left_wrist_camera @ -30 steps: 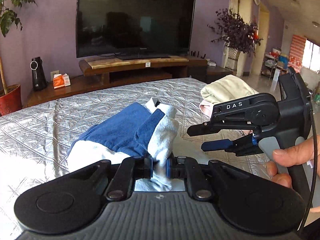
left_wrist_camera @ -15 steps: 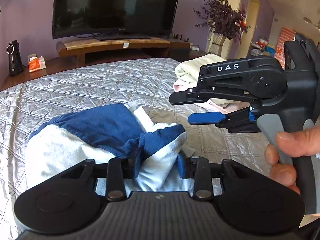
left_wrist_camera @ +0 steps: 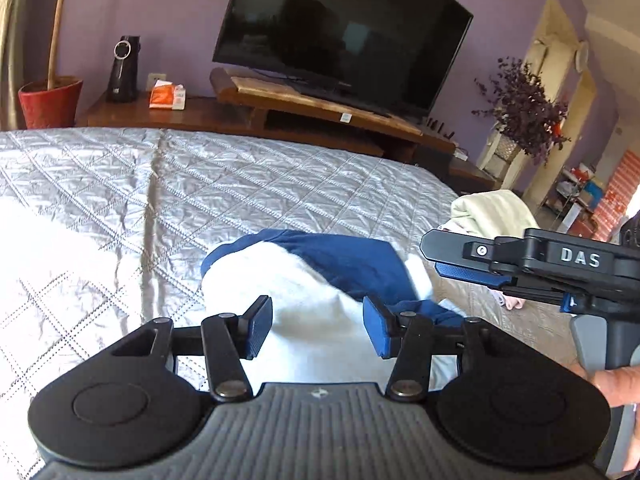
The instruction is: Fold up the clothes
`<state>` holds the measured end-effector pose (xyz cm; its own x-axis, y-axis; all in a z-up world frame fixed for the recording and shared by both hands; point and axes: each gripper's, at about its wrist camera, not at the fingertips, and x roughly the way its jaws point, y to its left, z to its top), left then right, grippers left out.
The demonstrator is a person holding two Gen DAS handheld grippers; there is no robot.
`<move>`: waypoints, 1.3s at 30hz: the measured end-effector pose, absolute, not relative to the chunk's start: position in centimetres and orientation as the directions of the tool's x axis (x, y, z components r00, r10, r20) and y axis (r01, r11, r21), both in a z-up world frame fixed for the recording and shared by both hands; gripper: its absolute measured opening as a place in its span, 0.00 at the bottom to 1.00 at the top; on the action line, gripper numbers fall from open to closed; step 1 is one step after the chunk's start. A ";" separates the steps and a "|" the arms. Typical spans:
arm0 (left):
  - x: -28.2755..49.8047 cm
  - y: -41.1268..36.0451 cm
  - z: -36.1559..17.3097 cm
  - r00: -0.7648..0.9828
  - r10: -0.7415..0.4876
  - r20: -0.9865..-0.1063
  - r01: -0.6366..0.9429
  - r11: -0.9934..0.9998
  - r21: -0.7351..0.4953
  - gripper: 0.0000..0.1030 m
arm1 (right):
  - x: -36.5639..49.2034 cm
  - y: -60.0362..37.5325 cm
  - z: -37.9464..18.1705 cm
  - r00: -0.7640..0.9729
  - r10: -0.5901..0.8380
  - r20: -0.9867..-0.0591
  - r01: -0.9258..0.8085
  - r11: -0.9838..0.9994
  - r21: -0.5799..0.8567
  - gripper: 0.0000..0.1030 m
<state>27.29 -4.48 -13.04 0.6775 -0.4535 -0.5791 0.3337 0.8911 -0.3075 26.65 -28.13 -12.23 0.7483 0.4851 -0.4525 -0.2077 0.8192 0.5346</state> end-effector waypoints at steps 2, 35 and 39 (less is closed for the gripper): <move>27.8 -4.4 -13.8 0.670 -0.448 -0.592 0.322 0.894 -0.311 0.43 | 27.2 -27.3 -12.9 0.687 0.532 -0.495 -0.220 0.802 0.556 0.54; 28.5 -3.3 -16.2 0.710 -0.428 -0.560 0.276 0.900 -0.337 0.43 | 26.3 -32.2 -18.3 0.534 0.640 -0.553 0.091 0.607 0.790 0.96; 28.7 -2.8 -16.3 0.704 -0.441 -0.557 0.258 0.889 -0.377 0.42 | 28.8 -32.4 -18.3 0.499 0.685 -0.531 0.067 0.580 0.812 0.97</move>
